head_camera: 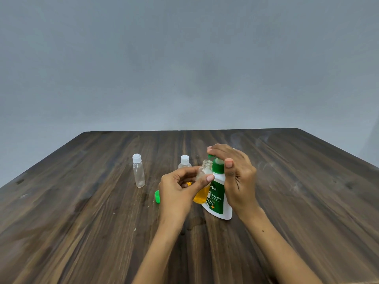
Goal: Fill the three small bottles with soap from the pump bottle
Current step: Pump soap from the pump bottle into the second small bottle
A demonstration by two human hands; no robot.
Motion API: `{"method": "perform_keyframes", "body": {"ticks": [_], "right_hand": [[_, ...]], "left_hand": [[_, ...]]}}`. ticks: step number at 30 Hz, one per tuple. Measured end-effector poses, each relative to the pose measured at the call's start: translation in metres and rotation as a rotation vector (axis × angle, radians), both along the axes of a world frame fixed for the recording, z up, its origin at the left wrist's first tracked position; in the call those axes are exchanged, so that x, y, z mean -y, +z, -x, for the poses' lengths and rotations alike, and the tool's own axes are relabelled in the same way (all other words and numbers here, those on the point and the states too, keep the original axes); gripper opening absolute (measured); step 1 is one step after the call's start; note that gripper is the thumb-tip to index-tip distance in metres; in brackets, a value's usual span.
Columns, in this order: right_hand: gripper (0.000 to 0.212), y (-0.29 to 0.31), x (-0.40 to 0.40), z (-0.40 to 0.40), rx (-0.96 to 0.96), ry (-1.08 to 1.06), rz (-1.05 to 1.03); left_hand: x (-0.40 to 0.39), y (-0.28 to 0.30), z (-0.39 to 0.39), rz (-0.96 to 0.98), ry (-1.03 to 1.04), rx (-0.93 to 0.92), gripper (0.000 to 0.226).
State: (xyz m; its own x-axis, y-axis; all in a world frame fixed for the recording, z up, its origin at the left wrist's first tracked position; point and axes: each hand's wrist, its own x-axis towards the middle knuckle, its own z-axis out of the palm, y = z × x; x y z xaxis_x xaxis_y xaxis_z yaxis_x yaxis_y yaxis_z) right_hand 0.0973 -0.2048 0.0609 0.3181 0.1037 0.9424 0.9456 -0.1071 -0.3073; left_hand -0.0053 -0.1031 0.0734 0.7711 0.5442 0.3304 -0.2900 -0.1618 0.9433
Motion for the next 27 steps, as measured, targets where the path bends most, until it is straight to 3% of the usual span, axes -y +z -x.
{"method": "perform_keyframes", "body": {"ticks": [27], "right_hand": [[0.062, 0.005, 0.004, 0.0, 0.019, -0.024, 0.069]], "left_hand": [[-0.003, 0.0, -0.001, -0.004, 0.004, 0.004, 0.031]]}}
